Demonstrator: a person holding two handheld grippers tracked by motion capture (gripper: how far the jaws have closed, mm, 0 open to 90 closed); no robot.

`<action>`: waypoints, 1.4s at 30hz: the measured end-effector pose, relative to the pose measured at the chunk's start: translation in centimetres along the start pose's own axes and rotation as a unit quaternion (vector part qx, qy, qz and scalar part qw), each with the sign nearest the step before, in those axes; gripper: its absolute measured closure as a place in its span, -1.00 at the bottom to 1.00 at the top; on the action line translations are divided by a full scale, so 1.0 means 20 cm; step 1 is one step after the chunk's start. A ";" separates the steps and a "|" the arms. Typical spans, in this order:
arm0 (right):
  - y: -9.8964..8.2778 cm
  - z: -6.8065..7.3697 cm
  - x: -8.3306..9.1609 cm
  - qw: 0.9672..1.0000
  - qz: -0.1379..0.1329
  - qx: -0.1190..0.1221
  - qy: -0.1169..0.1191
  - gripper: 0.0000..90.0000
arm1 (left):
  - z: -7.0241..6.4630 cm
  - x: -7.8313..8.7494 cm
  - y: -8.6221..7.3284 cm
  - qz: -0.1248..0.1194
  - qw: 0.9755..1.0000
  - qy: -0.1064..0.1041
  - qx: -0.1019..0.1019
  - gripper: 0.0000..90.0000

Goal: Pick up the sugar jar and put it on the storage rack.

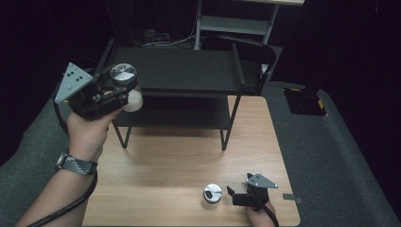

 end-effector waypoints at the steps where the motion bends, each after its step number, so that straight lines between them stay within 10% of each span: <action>1: 0.00 0.00 0.00 1.000 0.000 0.000 0.000 -0.97 | 0.01 -0.01 0.01 0.000 1.000 0.001 0.003 -0.23; 42: 0.00 0.00 0.00 1.000 0.001 0.002 0.005 -0.96 | -0.07 -0.38 0.10 0.002 1.000 0.028 -0.010 -0.23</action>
Point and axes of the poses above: each handheld gripper's, and its own axes: x roughly backward along the jaws, y roughly out of its top, z roughly to its left, the point moved 9 cm from there along -x, roughly forward along the jaws, and after that the axes turned 12 degrees about y, right-handed, at the moved point
